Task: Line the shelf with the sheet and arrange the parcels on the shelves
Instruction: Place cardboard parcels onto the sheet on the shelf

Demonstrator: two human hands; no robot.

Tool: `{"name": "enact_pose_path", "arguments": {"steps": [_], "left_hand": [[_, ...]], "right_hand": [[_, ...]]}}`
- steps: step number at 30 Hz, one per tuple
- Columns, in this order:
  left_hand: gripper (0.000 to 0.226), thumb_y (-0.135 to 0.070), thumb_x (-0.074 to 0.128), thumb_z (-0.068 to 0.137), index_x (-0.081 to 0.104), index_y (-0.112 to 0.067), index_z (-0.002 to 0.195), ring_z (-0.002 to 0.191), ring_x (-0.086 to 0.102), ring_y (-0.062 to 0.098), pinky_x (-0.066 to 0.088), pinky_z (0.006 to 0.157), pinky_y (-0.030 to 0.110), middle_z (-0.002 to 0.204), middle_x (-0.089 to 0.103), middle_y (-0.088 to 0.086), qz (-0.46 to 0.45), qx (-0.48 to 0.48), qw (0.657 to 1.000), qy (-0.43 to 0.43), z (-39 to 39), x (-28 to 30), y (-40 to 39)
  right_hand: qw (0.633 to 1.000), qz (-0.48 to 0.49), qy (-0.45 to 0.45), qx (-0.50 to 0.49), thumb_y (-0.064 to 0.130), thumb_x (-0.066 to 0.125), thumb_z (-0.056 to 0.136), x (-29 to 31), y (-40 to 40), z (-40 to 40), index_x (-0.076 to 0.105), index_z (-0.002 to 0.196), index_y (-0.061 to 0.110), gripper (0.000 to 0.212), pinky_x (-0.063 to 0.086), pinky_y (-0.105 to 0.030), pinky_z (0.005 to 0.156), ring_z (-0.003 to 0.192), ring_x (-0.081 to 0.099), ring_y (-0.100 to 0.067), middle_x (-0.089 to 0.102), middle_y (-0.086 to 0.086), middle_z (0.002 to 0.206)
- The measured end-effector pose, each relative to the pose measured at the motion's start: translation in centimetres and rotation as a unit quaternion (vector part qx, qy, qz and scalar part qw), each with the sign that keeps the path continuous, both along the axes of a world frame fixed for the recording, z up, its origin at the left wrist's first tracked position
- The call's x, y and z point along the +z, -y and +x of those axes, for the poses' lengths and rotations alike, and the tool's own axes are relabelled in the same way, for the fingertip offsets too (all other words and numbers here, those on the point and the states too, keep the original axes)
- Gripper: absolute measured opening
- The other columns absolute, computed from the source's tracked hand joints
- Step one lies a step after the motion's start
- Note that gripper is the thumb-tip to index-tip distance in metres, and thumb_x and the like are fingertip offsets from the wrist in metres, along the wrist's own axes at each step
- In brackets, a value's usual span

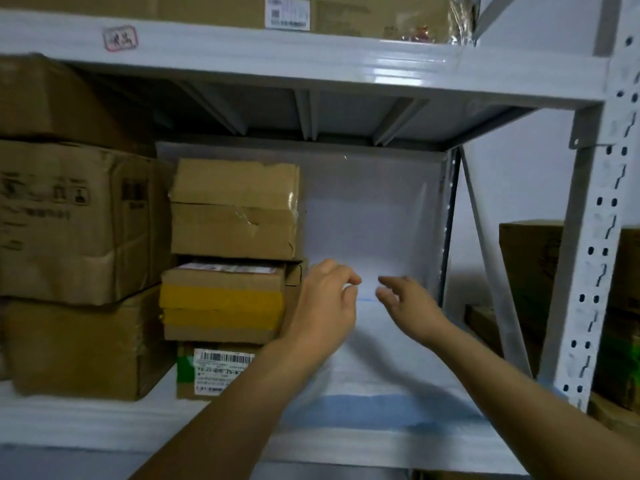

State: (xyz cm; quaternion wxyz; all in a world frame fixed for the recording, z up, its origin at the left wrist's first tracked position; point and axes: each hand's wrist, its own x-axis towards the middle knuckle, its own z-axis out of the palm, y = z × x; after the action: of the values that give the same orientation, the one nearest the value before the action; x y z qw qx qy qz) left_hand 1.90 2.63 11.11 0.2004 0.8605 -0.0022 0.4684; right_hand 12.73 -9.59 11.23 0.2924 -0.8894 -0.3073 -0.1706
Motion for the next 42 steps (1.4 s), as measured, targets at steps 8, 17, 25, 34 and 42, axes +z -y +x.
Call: {"name": "enact_pose_path", "arguments": {"steps": [8,17,25,34,42], "left_hand": [[0.028,-0.007,0.051,0.091,0.052,-0.010,0.118,0.111,0.047,0.019,0.043,0.089,0.028,0.117,0.047,0.004,-0.184,0.199,0.933,0.238,-6.5,4.2,-8.5],[0.046,-0.029,0.048,0.096,0.041,-0.008,0.136,0.123,0.047,0.032,0.040,0.098,0.040,0.137,0.049,0.013,-0.412,0.101,0.906,0.000,-5.6,6.7,-14.8],[0.048,-0.042,0.056,0.088,0.050,-0.024,0.132,0.114,0.053,0.021,0.046,0.096,0.040,0.127,0.055,-0.001,-0.337,-0.008,0.937,0.089,-7.7,7.3,-14.5],[0.030,-0.041,0.045,0.096,0.059,-0.016,0.105,0.081,0.064,0.011,0.050,0.064,0.025,0.092,0.064,0.000,-0.332,-0.208,0.910,0.135,-9.6,10.7,-9.2],[0.030,-0.038,0.052,0.087,0.061,-0.021,0.111,0.089,0.069,0.028,0.056,0.073,0.042,0.106,0.068,0.014,-0.314,-0.274,0.909,-0.012,-4.4,9.1,-2.3]], "right_hand": [[0.964,0.175,-0.085,0.181,0.033,0.031,0.103,5.6,-7.1,-6.7,0.045,0.134,0.001,0.047,0.038,-0.033,0.099,0.125,0.046,-0.025,0.049,-0.015,0.139],[0.947,0.207,-0.149,0.195,0.044,0.023,0.101,6.6,-11.3,-7.4,0.051,0.128,0.015,0.048,0.038,-0.025,0.084,0.100,0.048,-0.013,0.053,0.001,0.112],[0.926,0.297,-0.087,0.214,0.040,0.033,0.100,7.1,-10.6,-8.7,0.052,0.114,0.037,0.023,0.046,-0.016,0.084,0.104,0.054,-0.005,0.057,0.011,0.113],[0.869,0.445,-0.116,0.184,0.052,0.030,0.097,10.6,-4.2,-11.1,0.044,0.107,0.038,0.022,0.038,-0.037,0.090,0.090,0.051,-0.005,0.053,0.012,0.099],[0.898,0.405,-0.170,0.029,0.060,0.036,0.092,10.1,4.3,-8.6,0.045,0.114,0.024,0.043,0.037,-0.053,0.103,0.114,0.051,-0.028,0.057,-0.004,0.108]]}}
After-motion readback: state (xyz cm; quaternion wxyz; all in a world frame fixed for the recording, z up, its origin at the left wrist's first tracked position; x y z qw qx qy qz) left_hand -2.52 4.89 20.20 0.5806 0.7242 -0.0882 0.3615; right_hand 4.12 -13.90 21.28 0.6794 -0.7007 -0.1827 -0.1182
